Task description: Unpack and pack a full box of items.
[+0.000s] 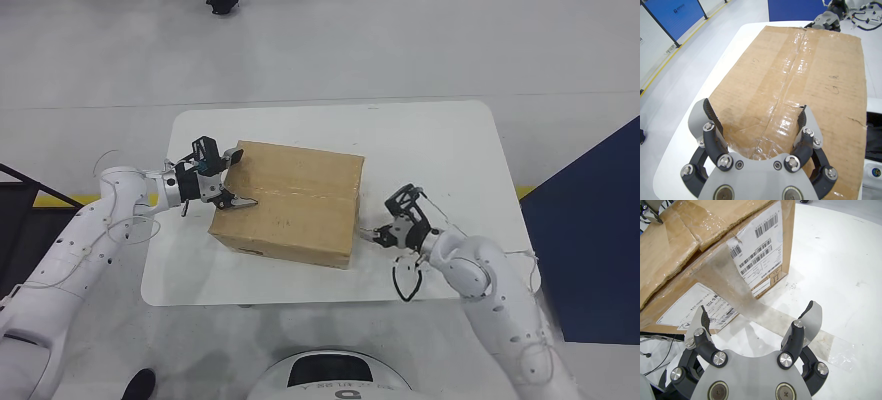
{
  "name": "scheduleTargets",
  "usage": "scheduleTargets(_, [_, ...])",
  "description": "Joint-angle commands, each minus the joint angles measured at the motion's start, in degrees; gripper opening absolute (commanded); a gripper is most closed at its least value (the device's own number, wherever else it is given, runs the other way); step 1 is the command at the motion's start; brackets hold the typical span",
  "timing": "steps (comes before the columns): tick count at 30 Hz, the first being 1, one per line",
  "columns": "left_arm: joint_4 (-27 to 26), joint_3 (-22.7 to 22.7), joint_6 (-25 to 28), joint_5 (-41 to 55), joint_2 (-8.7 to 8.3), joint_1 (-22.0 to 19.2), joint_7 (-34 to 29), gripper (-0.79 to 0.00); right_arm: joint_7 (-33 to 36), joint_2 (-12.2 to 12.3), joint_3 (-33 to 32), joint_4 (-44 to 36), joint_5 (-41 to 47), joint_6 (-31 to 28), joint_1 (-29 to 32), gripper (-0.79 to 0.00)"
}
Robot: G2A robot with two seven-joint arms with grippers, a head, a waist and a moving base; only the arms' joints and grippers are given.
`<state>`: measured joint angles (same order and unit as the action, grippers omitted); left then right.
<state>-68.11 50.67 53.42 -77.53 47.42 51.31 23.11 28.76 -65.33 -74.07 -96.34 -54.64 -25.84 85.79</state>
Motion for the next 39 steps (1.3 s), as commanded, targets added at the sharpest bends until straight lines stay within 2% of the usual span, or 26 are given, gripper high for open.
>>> scheduleTargets(1, [0.0,0.0,0.0,0.0,0.0,0.0,0.0,0.0,-0.42,-0.23,1.35,1.19,0.77,0.1,-1.2,0.0])
scheduleTargets(4, [0.0,0.0,0.0,0.0,0.0,0.0,0.0,0.0,-3.27,-0.73,3.22,3.51,0.44,2.05,-3.17,0.0])
scheduleTargets(11, [0.0,0.0,0.0,0.0,0.0,0.0,0.0,0.0,-18.29,-2.08,4.33,7.74,6.12,6.48,-5.08,0.0])
scheduleTargets(20, [0.0,0.0,0.0,0.0,0.0,0.0,0.0,0.0,-27.77,-2.12,1.36,7.86,10.13,4.02,-2.68,0.0])
scheduleTargets(23, [0.0,0.0,0.0,0.0,0.0,0.0,0.0,0.0,-28.68,-1.93,0.1,6.6,10.89,2.63,-1.16,0.0])
scheduleTargets(27, [0.0,0.0,0.0,0.0,0.0,0.0,0.0,0.0,-29.36,-1.79,-0.76,3.88,9.95,3.61,1.14,0.0])
scheduleTargets(31, [0.0,0.0,0.0,0.0,0.0,0.0,0.0,0.0,-28.58,-1.84,-0.63,-0.82,5.65,10.57,3.6,0.0])
scheduleTargets(39, [0.0,0.0,0.0,0.0,0.0,0.0,0.0,0.0,-18.33,-2.33,4.22,-12.35,-5.72,25.88,5.74,0.0])
